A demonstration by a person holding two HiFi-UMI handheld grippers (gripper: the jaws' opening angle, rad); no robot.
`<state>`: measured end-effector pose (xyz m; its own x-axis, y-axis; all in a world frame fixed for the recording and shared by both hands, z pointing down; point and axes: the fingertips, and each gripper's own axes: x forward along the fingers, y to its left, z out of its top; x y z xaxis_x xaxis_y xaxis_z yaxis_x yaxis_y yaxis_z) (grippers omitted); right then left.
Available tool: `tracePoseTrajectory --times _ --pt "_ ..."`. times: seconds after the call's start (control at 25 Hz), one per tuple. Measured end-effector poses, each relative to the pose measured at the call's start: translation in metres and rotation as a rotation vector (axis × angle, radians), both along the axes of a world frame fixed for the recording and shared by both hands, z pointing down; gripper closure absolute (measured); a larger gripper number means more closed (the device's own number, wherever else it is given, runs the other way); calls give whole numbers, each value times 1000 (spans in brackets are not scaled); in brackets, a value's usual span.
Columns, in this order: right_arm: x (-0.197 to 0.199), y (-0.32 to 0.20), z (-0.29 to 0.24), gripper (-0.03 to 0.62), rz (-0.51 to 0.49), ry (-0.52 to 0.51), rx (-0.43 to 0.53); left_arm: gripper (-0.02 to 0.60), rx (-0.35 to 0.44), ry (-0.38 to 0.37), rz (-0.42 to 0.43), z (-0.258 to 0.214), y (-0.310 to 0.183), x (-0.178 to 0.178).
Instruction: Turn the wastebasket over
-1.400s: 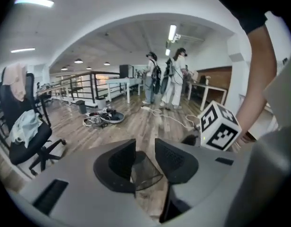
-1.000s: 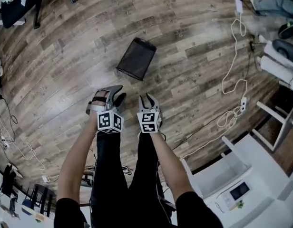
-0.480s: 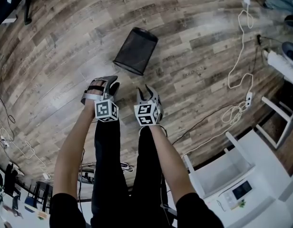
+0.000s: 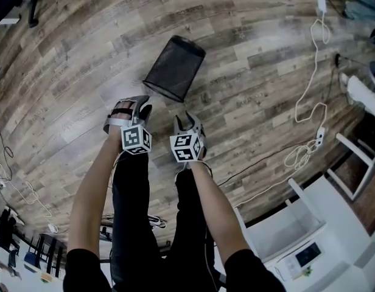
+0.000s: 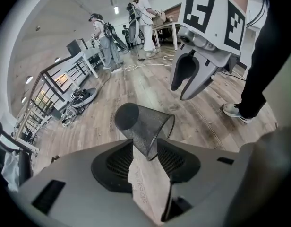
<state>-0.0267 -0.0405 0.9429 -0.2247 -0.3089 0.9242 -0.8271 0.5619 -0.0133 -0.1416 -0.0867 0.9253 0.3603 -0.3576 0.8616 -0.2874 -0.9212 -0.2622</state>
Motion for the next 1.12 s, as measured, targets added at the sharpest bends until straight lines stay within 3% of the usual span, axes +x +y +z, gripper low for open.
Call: tracePoseTrajectory --times 0.32,0.68,1.12 --pt "2 5 53 430 7 8 -14 382 59 -57 -12 53 -13 -11" --pt "12 5 103 428 82 21 -44 382 19 -102 -15 111 -22 -18" --pt "27 2 147 428 134 37 -67 382 -4 -86 -42 152 -32 -23"
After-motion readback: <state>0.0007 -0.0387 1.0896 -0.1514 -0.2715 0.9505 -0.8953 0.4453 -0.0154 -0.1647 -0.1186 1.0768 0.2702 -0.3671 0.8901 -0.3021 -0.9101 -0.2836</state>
